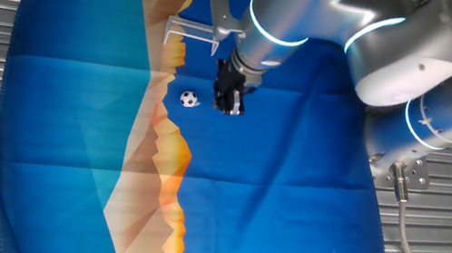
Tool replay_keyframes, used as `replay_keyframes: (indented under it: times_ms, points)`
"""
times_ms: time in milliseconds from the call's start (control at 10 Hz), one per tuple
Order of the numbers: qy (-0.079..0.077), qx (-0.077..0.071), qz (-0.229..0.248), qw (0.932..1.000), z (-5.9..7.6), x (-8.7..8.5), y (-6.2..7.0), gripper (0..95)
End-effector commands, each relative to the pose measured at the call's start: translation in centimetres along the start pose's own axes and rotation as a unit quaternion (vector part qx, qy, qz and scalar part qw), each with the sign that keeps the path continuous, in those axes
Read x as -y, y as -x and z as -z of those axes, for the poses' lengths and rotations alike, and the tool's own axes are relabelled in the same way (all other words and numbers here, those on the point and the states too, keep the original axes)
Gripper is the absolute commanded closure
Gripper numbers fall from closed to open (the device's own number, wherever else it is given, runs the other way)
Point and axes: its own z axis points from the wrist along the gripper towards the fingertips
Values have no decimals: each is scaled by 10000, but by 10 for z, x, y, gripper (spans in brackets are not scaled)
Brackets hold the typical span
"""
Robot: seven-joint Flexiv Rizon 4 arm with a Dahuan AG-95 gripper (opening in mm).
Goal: Push the soccer ball into the goal
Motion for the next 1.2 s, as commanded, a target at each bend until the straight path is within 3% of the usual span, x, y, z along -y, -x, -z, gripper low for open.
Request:
replay_keyframes:
  times_ms: [100,500,1200]
  points:
    - [-79,37,-24,10000,-11,-9,12,950]
    - [-93,-16,-9,10000,-12,-15,48,950]
    - [-92,-19,-7,10000,-13,-13,57,950]
